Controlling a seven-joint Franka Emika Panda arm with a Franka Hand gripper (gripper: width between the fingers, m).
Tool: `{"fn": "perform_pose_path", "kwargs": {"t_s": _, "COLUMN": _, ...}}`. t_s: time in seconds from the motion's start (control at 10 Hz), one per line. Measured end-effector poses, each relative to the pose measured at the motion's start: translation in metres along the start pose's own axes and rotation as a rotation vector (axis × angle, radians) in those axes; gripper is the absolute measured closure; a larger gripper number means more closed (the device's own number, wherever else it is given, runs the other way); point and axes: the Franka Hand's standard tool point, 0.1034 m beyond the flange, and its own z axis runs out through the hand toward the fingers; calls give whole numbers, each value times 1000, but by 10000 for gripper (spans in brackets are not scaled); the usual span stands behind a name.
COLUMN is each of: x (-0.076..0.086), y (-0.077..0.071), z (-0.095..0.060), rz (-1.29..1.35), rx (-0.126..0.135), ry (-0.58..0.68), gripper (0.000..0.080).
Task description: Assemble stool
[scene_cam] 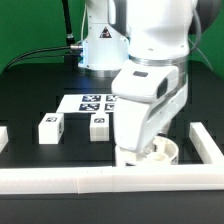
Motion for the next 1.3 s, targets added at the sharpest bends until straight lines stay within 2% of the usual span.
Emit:
{"fn": "perform_pose_path", "kwargs": {"t_s": 0.1, "x": 9, "y": -3, "z": -1, "rz": -1, "rx": 1, "ry": 4, "gripper": 484}}
{"fn": "perform_pose_path", "kwargs": {"t_s": 0.3, "x": 16, "y": -8, "z": -1, "rz": -8, "rx": 17, "ry": -3, "gripper": 482}}
{"fn": "perform_pose_path", "kwargs": {"t_s": 0.6, "x": 28, "y": -14, "z": 0, "rz": 69, "rx": 10, "ry": 5, "gripper": 482}}
{"fn": "perform_pose_path", "kwargs": {"t_s": 0.8, "x": 26, "y": -11, "z": -1, "rz": 77, "rx": 19, "ry": -3, "gripper": 482}}
{"fn": "perform_pose_path", "kwargs": {"t_s": 0.9, "x": 11, "y": 5, "z": -5, "rz": 62, "rx": 24, "ry": -5, "gripper": 482}}
{"fn": "perform_pose_path", "kwargs": {"t_s": 1.0, "x": -2, "y": 14, "z": -6, "rz": 86, "rx": 25, "ry": -16, "gripper": 310}}
{"fn": "perform_pose_path", "kwargs": {"t_s": 1.1, "x": 4, "y": 8, "z": -4, "rz": 85, "rx": 29, "ry": -14, "gripper": 186}}
{"fn": "perform_pose_path", "kwargs": {"t_s": 1.3, "x": 5, "y": 7, "z": -4, "rz": 83, "rx": 30, "ry": -15, "gripper": 156}}
